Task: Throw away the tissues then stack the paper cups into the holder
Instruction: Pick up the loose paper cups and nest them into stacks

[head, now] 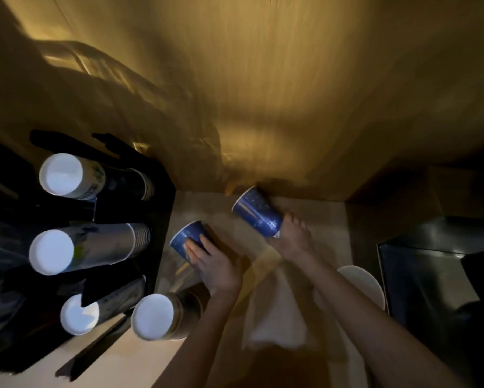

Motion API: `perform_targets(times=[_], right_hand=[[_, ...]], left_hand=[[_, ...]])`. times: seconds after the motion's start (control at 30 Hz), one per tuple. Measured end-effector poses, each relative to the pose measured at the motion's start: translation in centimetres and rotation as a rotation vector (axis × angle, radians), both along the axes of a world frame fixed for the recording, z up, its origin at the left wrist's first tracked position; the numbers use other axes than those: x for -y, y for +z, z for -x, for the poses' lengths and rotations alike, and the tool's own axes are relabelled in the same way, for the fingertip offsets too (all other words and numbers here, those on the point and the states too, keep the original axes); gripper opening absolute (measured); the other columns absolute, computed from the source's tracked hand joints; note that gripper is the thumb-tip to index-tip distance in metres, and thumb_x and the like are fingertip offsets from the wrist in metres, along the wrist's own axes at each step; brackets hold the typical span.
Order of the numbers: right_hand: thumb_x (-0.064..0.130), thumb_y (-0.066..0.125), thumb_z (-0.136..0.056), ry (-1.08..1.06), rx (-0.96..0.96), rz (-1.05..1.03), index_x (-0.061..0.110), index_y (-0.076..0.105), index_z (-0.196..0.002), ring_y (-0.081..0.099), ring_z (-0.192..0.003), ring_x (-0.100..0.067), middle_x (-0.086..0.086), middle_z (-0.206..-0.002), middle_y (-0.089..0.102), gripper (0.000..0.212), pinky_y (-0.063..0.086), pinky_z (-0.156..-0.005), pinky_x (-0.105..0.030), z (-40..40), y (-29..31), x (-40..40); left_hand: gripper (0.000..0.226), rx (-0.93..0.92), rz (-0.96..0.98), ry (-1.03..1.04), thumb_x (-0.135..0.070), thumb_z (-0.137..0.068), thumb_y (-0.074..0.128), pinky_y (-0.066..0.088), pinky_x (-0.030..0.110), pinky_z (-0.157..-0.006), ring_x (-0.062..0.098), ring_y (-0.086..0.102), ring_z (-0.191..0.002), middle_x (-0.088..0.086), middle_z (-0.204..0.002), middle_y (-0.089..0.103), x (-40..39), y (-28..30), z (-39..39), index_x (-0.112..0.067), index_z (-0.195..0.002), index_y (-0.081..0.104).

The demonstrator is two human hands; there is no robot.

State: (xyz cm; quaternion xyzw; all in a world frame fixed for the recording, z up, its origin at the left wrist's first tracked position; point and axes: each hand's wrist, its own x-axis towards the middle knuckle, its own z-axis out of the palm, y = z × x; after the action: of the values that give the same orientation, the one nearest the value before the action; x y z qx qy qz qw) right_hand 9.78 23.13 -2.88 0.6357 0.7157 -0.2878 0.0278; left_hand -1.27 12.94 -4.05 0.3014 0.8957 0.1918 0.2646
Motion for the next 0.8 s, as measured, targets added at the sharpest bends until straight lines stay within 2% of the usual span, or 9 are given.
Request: perform_targets(times=[0.23,0.33,0.47,0.53,0.67,0.8], right_hand=[[0.030,0.068,-0.076,0.027,0.003,0.068,0.007,0.029,-0.134,0.045,-0.121,-0.032,-0.017,-0.134,0.044,0.074,0.041,-0.096,-0.043,1.3,-1.8,-0.4],[0.028,0.070,-0.074,0.029,-0.013,0.071,0.008,0.029,-0.133,0.047,-0.119,-0.033,-0.018,-0.133,0.045,0.074,0.042,-0.094,-0.042,1.5,-2.0,-0.5],[0.030,0.072,-0.073,0.035,-0.009,0.062,0.011,0.028,-0.134,0.048,-0.118,-0.031,-0.016,-0.132,0.046,0.078,0.044,-0.093,-0.042,1.3,-2.0,-0.5],[0.030,0.073,-0.072,0.028,-0.011,0.058,0.013,0.030,-0.133,0.049,-0.116,-0.030,-0.015,-0.131,0.047,0.077,0.046,-0.092,-0.042,1.3,-1.9,-0.3],[0.029,0.077,-0.066,0.003,-0.057,0.110,0.015,0.038,-0.123,0.056,-0.105,-0.029,-0.012,-0.123,0.054,0.070,0.048,-0.086,-0.039,0.8,-1.1,0.0],[0.029,0.080,-0.062,0.020,-0.213,0.139,0.017,0.044,-0.116,0.059,-0.094,-0.024,-0.008,-0.115,0.060,0.066,0.048,-0.080,-0.035,-0.3,0.7,0.5]], left_hand=[[0.078,-0.068,-0.117,0.039,-0.013,-0.083,0.062,0.009,0.044,-0.118,0.031,-0.006,-0.145,0.015,-0.157,-0.006,0.6,-1.7,0.6,-0.011,-0.145,0.014],[0.082,-0.052,-0.172,0.077,-0.009,-0.080,0.064,0.010,0.044,-0.118,0.033,-0.006,-0.145,0.015,-0.157,-0.005,0.5,-2.1,0.7,-0.013,-0.145,0.015],[0.102,0.184,-0.263,0.299,0.002,-0.068,0.072,0.019,0.043,-0.116,0.039,-0.001,-0.143,0.021,-0.153,-0.017,0.5,-1.7,0.9,-0.019,-0.145,0.008],[0.107,0.253,-0.257,0.376,0.004,-0.067,0.072,0.019,0.045,-0.115,0.041,0.003,-0.142,0.024,-0.154,-0.009,0.6,-1.1,0.8,-0.017,-0.145,0.003],[0.115,0.326,-0.291,0.438,0.004,-0.062,0.076,0.028,0.048,-0.111,0.041,0.029,-0.133,0.026,-0.145,0.026,1.3,-1.0,0.6,-0.011,-0.145,-0.003],[0.118,0.380,-0.289,0.420,0.000,-0.061,0.080,0.033,0.049,-0.107,0.039,0.036,-0.129,0.025,-0.139,0.034,1.5,-0.4,0.6,-0.010,-0.144,-0.003]])
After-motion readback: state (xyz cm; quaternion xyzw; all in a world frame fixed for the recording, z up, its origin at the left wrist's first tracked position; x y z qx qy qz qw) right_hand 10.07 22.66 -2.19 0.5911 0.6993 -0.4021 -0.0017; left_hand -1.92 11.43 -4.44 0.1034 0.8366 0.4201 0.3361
